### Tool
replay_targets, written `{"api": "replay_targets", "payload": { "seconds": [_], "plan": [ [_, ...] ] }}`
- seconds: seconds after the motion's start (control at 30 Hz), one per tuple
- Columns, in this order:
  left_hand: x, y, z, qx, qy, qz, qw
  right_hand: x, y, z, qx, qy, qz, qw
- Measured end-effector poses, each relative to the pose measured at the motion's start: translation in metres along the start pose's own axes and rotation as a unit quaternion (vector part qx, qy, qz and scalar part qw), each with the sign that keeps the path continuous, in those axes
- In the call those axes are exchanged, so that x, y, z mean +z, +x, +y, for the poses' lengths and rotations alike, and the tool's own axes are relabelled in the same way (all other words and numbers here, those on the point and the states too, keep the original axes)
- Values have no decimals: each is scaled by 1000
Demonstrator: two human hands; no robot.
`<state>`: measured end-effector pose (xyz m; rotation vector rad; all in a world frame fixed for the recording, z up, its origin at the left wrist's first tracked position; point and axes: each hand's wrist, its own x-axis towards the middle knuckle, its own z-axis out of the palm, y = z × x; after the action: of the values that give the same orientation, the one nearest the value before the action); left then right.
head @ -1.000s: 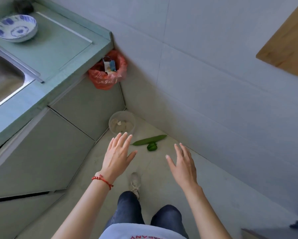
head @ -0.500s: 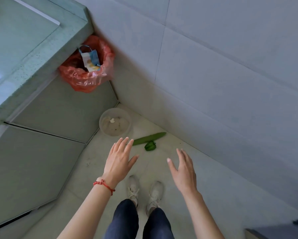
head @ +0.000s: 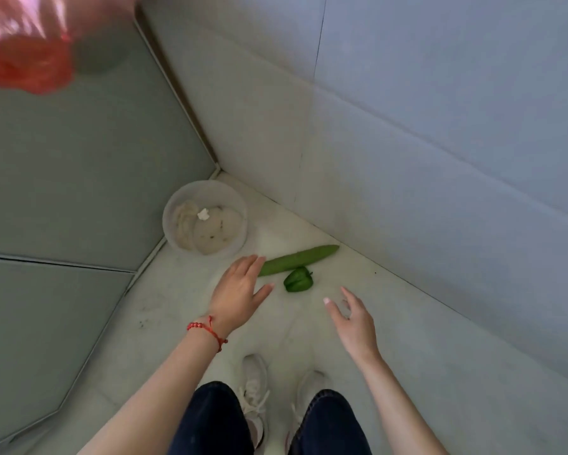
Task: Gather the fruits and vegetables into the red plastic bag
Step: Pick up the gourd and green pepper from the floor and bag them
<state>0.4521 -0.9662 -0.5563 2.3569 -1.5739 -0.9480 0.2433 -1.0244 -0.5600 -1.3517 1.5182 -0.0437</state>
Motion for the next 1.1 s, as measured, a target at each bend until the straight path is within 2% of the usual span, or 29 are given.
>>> {"api": "replay_targets", "payload": {
  "seconds": [0.13,0.43,0.57,0.83,1.1],
  "plan": [
    [55,45,-30,8,-10,-28,1000,33,57,42,30,58,2,998],
    [154,137,-90,72,53,-88,992,102,155,131,41,68,-7,997],
    [190,170,-109,56,15,-99,993,127,192,156,53,81,-4,995],
    [236,213,-143,5,3,-116,993,166,242,171,82,130,29,988],
    [254,225,-152,14,17,-117,993,179,257,169,108,174,59,977]
  ]
}}
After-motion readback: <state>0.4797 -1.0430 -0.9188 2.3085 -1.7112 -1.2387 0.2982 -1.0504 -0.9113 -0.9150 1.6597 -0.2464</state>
